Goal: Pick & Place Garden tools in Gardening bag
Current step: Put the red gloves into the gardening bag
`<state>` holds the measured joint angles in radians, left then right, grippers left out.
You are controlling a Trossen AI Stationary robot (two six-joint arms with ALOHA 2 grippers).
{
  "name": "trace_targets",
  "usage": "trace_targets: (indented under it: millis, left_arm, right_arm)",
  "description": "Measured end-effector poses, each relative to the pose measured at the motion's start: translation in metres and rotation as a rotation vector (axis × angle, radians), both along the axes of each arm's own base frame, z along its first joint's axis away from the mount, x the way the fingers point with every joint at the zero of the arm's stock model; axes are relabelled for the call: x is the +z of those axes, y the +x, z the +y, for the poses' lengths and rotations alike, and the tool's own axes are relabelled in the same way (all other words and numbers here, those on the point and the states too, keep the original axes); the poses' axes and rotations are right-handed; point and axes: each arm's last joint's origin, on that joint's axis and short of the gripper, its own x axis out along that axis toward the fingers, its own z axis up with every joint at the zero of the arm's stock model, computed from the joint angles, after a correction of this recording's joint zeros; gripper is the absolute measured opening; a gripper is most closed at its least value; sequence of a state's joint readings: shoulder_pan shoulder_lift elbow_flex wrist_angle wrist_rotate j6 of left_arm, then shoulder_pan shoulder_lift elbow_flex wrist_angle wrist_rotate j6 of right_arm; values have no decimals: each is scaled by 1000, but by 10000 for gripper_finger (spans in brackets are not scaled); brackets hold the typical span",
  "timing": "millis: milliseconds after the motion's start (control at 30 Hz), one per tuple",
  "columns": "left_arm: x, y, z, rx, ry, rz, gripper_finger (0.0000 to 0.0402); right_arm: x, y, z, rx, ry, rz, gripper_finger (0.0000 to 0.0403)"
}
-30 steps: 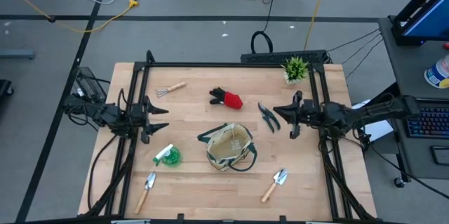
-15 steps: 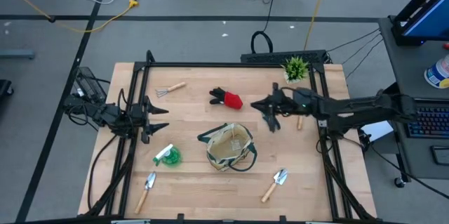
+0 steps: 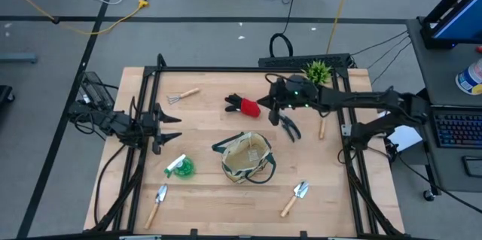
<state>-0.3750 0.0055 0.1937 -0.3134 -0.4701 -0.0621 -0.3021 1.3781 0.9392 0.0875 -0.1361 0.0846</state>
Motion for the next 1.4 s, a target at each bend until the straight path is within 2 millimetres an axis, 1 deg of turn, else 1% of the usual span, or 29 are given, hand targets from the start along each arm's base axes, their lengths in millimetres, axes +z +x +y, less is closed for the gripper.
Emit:
trace_targets:
  millis: [100, 200, 400, 600, 733, 933, 1033, 1133, 1400]
  left_arm:
    - [-1, 0, 0, -1, -10, 5, 244]
    - [-1, 0, 0, -4, -14, 5, 244]
    - [-1, 0, 0, -6, -18, 5, 244]
    - [-1, 0, 0, -4, -19, 4, 244]
    - [-1, 0, 0, 1, -19, 4, 244]
    - [-1, 0, 0, 3, -19, 4, 244]
    - [-1, 0, 0, 4, -19, 4, 244]
    - [0, 0, 0, 4, -19, 3, 244]
    - [-1, 0, 0, 5, -23, 2, 244]
  right_arm:
    - [-4, 6, -8, -5, -14, 38, 11]
    - [-11, 13, -14, -17, -7, 62, 35]
    - [-31, 21, -22, -30, 18, 133, 111]
    - [-47, 25, -28, -30, 4, 182, 185]
    - [-58, 31, -32, -58, -18, 207, 231]
    - [-83, 37, -37, -90, -30, 275, 287]
    - [-97, 40, -39, -89, -18, 311, 304]
    - [-107, 43, -40, -89, -13, 326, 313]
    - [-128, 50, -43, -98, 12, 315, 316]
